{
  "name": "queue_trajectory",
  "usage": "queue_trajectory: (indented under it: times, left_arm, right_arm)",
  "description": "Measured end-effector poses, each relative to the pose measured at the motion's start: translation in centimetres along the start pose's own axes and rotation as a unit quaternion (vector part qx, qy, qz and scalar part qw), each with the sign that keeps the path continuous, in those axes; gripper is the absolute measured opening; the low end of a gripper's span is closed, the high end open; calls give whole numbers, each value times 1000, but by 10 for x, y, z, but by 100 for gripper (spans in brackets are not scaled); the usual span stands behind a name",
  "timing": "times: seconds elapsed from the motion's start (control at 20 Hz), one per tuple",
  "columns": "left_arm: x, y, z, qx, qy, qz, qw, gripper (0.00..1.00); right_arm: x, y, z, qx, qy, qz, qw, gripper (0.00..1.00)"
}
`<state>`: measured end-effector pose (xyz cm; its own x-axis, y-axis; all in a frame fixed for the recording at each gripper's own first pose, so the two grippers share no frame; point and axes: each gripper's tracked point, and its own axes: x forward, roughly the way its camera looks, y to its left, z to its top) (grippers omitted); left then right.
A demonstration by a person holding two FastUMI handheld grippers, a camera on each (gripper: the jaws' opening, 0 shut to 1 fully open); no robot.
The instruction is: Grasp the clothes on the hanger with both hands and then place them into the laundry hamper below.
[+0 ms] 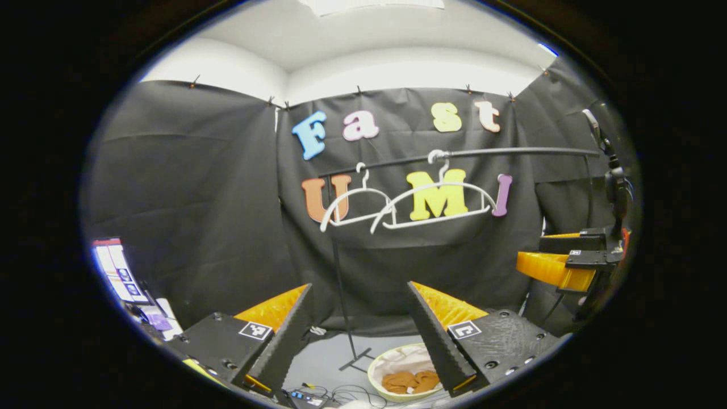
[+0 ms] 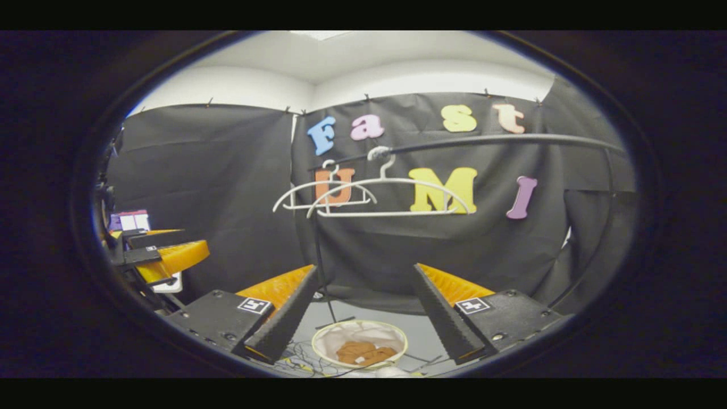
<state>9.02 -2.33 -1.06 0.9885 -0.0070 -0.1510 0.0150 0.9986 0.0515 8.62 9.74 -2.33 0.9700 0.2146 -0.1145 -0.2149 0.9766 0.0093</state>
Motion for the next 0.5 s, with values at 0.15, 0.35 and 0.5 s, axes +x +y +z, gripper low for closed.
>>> queue_trajectory:
  times: [0.15,0.35,0.5]
  left_arm:
    - [-17,12,21,-3,-18,21,1000,100]
    - [-37,17,34,-9,-34,32,999,100]
    - [-52,25,40,-13,-50,50,997,100]
  right_arm:
    - [-25,-8,31,16,-32,-9,999,100]
    - [-50,-20,50,29,-60,-28,997,100]
    - [-63,-23,51,41,-68,-29,996,100]
